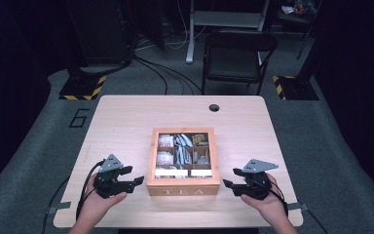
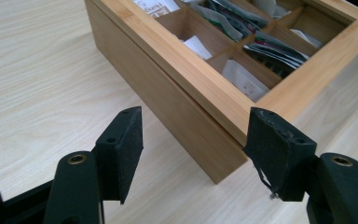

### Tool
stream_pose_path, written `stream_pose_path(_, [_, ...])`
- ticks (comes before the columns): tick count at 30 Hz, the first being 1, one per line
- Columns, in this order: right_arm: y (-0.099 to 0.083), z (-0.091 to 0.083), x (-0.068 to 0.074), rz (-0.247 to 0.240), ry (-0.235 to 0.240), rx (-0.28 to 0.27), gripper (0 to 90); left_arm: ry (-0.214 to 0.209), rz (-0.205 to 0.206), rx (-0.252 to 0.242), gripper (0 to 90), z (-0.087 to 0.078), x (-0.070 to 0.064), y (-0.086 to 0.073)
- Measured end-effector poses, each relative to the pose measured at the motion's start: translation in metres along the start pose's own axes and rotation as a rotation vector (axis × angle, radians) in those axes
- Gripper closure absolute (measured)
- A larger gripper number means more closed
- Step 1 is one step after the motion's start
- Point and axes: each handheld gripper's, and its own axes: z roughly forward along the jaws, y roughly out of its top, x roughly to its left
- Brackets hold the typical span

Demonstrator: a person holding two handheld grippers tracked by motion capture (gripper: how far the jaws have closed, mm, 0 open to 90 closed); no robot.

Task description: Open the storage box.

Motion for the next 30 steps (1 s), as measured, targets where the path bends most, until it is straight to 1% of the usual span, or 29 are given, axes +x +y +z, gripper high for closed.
stream_pose_path(2, [0.001,0.000,0.003,-0.013,0.011,0.002,40.9,-0.007,0.010,0.000,36.3,0.001,-0.004,-0.002])
stream_pose_path(3, [0.002,0.002,0.007,-0.015,0.020,0.003,40.8,-0.011,0.008,-0.002,36.8,0.001,-0.006,-0.003])
stream_pose_path(4, [0.002,0.002,0.007,-0.015,0.020,0.003,40.8,-0.014,0.025,0.003,36.8,0.001,-0.007,-0.003])
stream_pose_path(5, [0.002,0.003,0.008,-0.020,0.028,0.003,40.7,-0.013,0.028,-0.005,36.9,0.002,-0.009,-0.004])
stream_pose_path(6, [0.002,0.005,0.012,-0.026,0.038,0.003,40.6,-0.027,0.033,0.002,37.5,0.002,-0.011,-0.005])
stream_pose_path(8, [0.002,0.005,0.013,-0.031,0.043,0.007,40.6,-0.031,0.040,0.003,37.7,0.003,-0.012,-0.005])
stream_pose_path(10, [0.002,0.008,0.016,-0.033,0.046,0.008,40.4,-0.034,0.035,0.003,37.7,0.004,-0.013,-0.007])
stream_pose_path(11, [0.000,0.010,0.017,-0.035,0.046,0.016,40.4,-0.042,0.040,0.007,38.3,0.007,-0.014,-0.008])
stream_pose_path(13, [0.000,0.012,0.017,-0.040,0.048,0.017,40.4,-0.044,0.044,0.009,38.8,0.008,-0.015,-0.009])
stream_pose_path(14, [-0.002,0.015,0.019,-0.037,0.052,0.026,40.6,-0.056,0.044,0.018,39.7,0.009,-0.016,-0.010])
stream_pose_path(15, [-0.003,0.016,0.018,-0.043,0.057,0.023,40.7,-0.059,0.047,0.016,40.0,0.011,-0.017,-0.011])
stream_pose_path(16, [-0.003,0.016,0.018,-0.043,0.057,0.023,40.7,-0.059,0.047,0.016,40.2,0.011,-0.017,-0.011])
stream_pose_path(17, [-0.004,0.017,0.020,-0.033,0.056,0.026,41.0,-0.061,0.047,0.020,40.2,0.013,-0.017,-0.012])
stream_pose_path(19, [-0.006,0.020,0.020,-0.040,0.059,0.028,41.5,-0.060,0.055,0.026,41.2,0.015,-0.018,-0.013])
stream_pose_path(20, [-0.006,0.020,0.020,-0.041,0.059,0.028,41.7,-0.062,0.051,0.028,41.3,0.016,-0.019,-0.014])
stream_pose_path(21, [-0.007,0.021,0.021,-0.031,0.055,0.029,41.9,-0.060,0.058,0.028,41.6,0.017,-0.019,-0.014])
stream_pose_path(22, [-0.007,0.023,0.021,-0.031,0.056,0.024,42.2,-0.063,0.053,0.029,41.9,0.018,-0.020,-0.015])
stream_pose_path(23, [-0.007,0.023,0.021,-0.035,0.056,0.026,42.5,-0.061,0.061,0.030,42.2,0.019,-0.020,-0.015])
stream_pose_path(24, [-0.008,0.024,0.022,-0.039,0.063,0.025,43.0,-0.064,0.057,0.030,42.6,0.020,-0.021,-0.015])
stream_pose_path(26, [-0.008,0.025,0.023,-0.036,0.062,0.023,43.2,-0.064,0.066,0.036,42.8,0.021,-0.021,-0.016])
stream_pose_path(30, [-0.008,0.028,0.026,-0.047,0.058,0.026,45.3,-0.062,0.059,0.039,44.1,0.025,-0.023,-0.018])
